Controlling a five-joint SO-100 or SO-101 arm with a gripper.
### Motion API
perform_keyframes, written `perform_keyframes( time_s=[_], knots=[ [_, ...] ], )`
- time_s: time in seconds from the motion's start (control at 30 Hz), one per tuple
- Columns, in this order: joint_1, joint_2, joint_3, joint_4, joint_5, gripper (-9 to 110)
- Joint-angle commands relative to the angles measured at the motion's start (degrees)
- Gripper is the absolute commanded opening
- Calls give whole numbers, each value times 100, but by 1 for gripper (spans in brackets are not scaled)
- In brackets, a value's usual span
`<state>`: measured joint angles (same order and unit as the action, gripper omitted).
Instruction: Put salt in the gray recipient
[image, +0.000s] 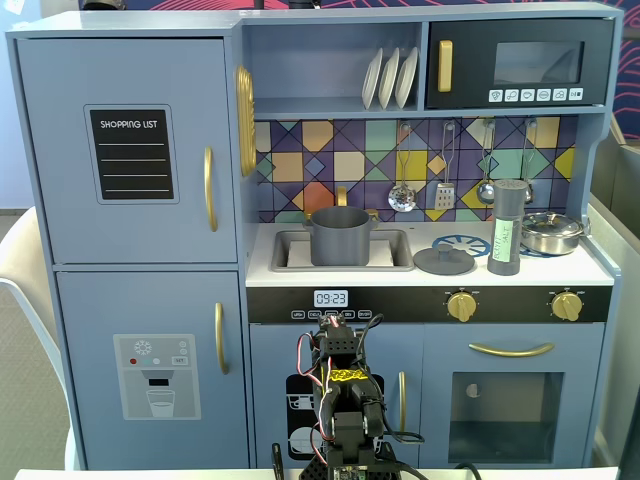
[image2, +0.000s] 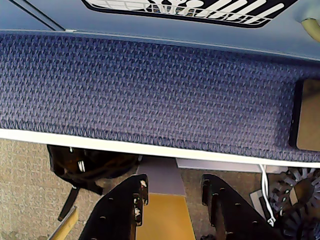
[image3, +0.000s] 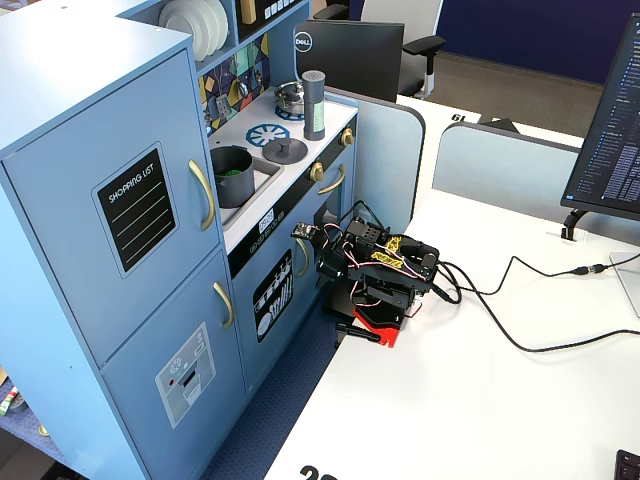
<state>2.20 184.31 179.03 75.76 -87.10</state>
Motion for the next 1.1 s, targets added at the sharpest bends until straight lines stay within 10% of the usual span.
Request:
perform_keyframes(
  time_s=[0.0, 0.5, 1.07],
  knots=[
    [9, 18, -44, 26, -79, 0],
    [404, -53, -255, -105, -132, 0],
    [4975, -3296, -5827, -2426, 88, 14]
  ],
)
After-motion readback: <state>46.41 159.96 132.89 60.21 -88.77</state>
